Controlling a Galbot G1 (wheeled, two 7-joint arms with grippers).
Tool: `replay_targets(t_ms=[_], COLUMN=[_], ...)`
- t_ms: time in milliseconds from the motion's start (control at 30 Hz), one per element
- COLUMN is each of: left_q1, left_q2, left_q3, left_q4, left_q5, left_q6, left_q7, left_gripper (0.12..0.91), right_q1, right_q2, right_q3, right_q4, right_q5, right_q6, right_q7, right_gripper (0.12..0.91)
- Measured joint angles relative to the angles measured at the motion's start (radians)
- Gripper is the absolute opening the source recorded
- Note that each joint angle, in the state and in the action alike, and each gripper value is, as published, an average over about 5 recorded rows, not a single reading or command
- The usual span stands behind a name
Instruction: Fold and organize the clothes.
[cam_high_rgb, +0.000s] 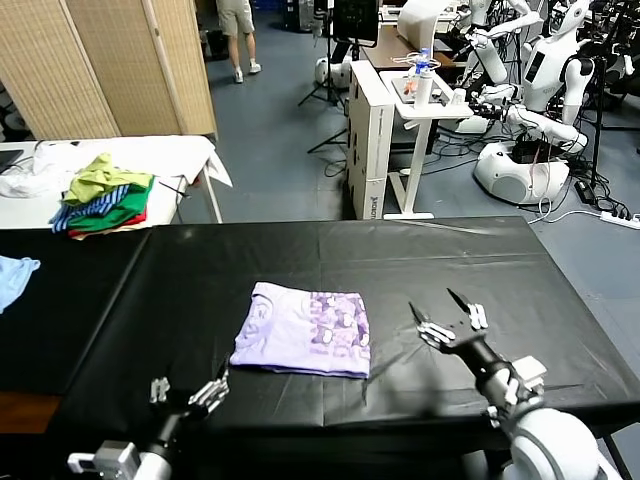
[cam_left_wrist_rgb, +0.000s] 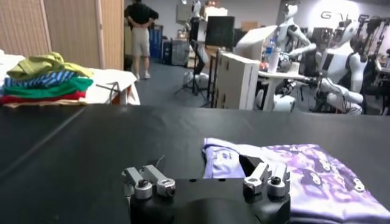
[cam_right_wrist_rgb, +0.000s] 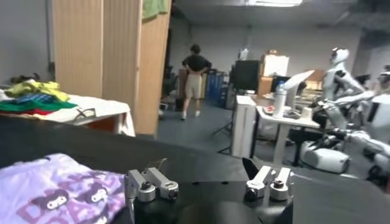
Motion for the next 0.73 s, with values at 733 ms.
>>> replay_targets(t_ms=[733], left_q1=[0.116], left_q2=[-0.052], left_q3=[-0.005], left_q4=[-0.054], left_q5=[0.095], left_q6=[-0.046], left_q7=[0.018], left_gripper=[0.907], right_q1=[-0.235], right_q2=[0.044], right_q3=[0.126], right_q4=[0.052], right_q5=[-0.046], right_q6=[0.108], right_q7=[0.007], right_gripper=[0.907])
